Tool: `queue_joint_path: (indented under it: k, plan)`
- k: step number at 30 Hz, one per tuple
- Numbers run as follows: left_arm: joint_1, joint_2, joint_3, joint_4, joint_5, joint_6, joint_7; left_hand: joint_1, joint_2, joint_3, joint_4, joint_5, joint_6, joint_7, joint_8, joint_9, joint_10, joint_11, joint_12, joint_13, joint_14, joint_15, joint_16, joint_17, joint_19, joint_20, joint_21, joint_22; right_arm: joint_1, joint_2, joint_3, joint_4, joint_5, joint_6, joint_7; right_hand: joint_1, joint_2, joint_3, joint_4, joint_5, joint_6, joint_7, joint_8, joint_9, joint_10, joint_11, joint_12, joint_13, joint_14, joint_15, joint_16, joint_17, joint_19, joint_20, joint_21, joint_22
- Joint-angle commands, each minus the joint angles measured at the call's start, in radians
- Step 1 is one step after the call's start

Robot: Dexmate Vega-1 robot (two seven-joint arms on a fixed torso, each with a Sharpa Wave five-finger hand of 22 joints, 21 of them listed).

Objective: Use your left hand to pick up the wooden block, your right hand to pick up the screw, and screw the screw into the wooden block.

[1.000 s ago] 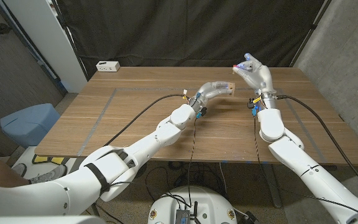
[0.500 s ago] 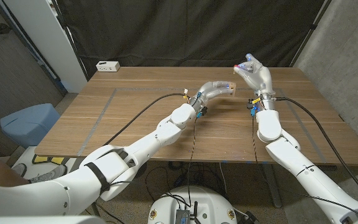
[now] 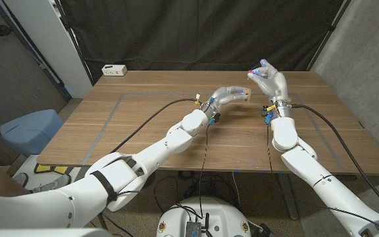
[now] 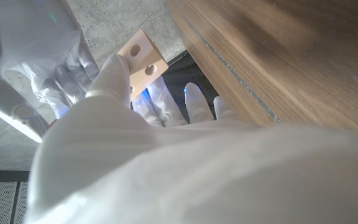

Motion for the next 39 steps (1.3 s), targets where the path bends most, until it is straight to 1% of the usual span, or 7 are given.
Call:
queue_joint_path:
  k: [1,19,26,31,39]
  plan:
    - [-0.006,-0.006,0.002,0.013,-0.005,0.0,-0.01,0.003,0.008,0.002,0.004,0.007,0.087,0.004,0.014,0.003,0.011,0.0,0.003,0.023,0.007,-0.072,0.0,0.004,-0.004,0.005,-0.002,0.005,0.003,-0.003,-0.003,0.016,0.012,0.0,0.009,0.008,0.006,0.009,-0.001,0.006,0.0,-0.005,0.002,0.005,-0.005,-0.002,0.0,0.001,-0.001,-0.08,-0.006,0.001,-0.004,-0.083,-0.003,0.001]
    - [-0.02,-0.017,0.005,0.043,-0.004,-0.011,-0.018,0.004,0.009,0.0,0.004,0.007,0.088,0.005,0.014,0.003,0.013,0.0,0.0,0.025,0.007,-0.071,-0.001,0.004,-0.004,0.005,-0.002,0.005,0.01,-0.003,-0.006,0.038,0.029,0.003,0.015,0.004,0.004,0.011,0.0,0.008,-0.002,-0.003,0.003,-0.003,-0.005,-0.005,0.002,0.001,-0.003,-0.081,-0.006,0.001,-0.005,-0.082,-0.001,0.001]
    - [-0.022,-0.018,0.008,0.043,-0.003,-0.008,-0.022,0.004,0.01,-0.001,0.004,0.007,0.086,0.004,0.014,0.004,0.014,0.0,-0.001,0.026,0.007,-0.071,-0.002,0.004,-0.004,0.005,-0.002,0.005,0.011,-0.001,-0.008,0.048,0.033,0.009,0.014,0.002,0.004,0.012,0.0,0.008,-0.002,-0.003,0.004,-0.005,-0.006,-0.004,0.002,0.001,-0.004,-0.081,-0.006,0.001,-0.006,-0.081,-0.001,0.001]
    - [-0.019,-0.016,0.009,0.035,-0.001,-0.006,-0.022,0.004,0.011,-0.001,0.004,0.007,0.085,0.003,0.013,0.004,0.014,0.0,-0.003,0.027,0.007,-0.071,-0.002,0.004,-0.005,0.006,-0.002,0.005,0.009,-0.002,-0.007,0.047,0.037,0.009,0.014,0.002,0.003,0.013,0.0,0.009,-0.002,-0.005,0.006,-0.005,-0.007,-0.004,0.002,0.001,-0.004,-0.08,-0.006,0.001,-0.006,-0.081,-0.001,0.001]
    - [-0.006,-0.002,0.011,0.0,0.005,0.011,-0.014,0.005,0.011,-0.002,0.004,0.007,0.085,0.004,0.013,0.004,0.014,0.0,-0.004,0.027,0.008,-0.071,-0.002,0.004,-0.005,0.007,-0.002,0.005,0.001,-0.004,-0.006,0.045,0.04,0.008,0.013,0.001,0.004,0.015,0.0,0.009,-0.002,-0.006,0.008,-0.006,-0.007,-0.002,0.003,0.001,-0.005,-0.079,-0.006,0.002,-0.006,-0.081,0.0,0.001]
